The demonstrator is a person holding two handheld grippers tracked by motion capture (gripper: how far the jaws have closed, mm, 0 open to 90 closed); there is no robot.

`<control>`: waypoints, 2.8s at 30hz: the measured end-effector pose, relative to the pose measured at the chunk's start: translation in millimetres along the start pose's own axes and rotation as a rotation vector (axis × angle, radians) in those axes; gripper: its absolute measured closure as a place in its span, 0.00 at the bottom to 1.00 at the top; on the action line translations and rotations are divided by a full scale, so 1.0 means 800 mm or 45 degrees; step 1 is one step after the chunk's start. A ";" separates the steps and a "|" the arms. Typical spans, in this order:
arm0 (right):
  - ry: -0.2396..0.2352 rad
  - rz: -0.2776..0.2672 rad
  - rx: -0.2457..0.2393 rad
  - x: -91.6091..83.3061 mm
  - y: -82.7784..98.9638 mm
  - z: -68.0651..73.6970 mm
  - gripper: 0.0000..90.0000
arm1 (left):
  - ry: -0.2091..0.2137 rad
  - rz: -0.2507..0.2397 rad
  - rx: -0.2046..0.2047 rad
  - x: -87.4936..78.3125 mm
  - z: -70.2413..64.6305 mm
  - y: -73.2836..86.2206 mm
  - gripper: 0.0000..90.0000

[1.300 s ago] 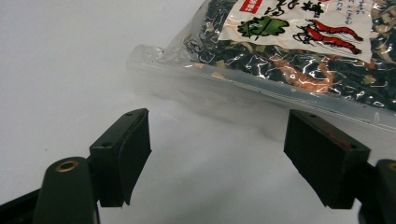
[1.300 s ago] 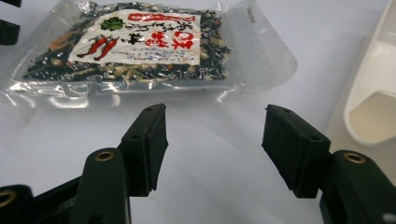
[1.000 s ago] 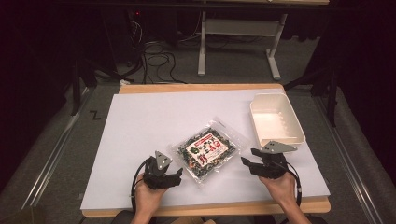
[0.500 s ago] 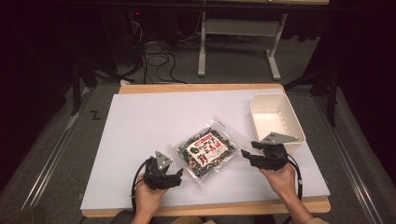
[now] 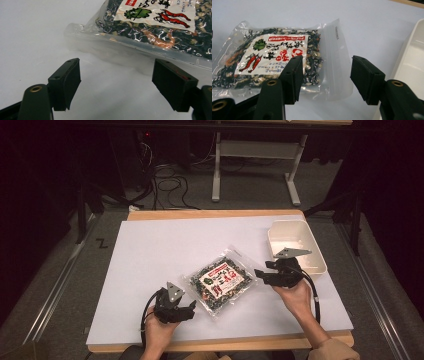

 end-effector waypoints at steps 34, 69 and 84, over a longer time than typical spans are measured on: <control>-0.017 0.263 0.086 0.073 -0.041 -0.015 0.39 | 0.014 0.016 -0.010 0.001 0.002 0.001 0.26; -0.115 0.430 0.212 0.117 -0.017 -0.017 0.59 | 0.019 0.066 0.050 0.011 -0.012 0.001 0.26; -0.065 0.380 0.099 0.105 -0.022 -0.014 1.00 | 0.022 0.066 0.035 0.011 -0.009 0.002 0.26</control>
Point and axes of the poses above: each handheld gripper's, and its own axes: x roughly forward along the jaws, y roughly out of its underside, z roughly to its left, the point moved 9 cm from there along x, roughly forward along the jaws, and after that the axes turned 15 degrees about z, right-handed, at the moved point
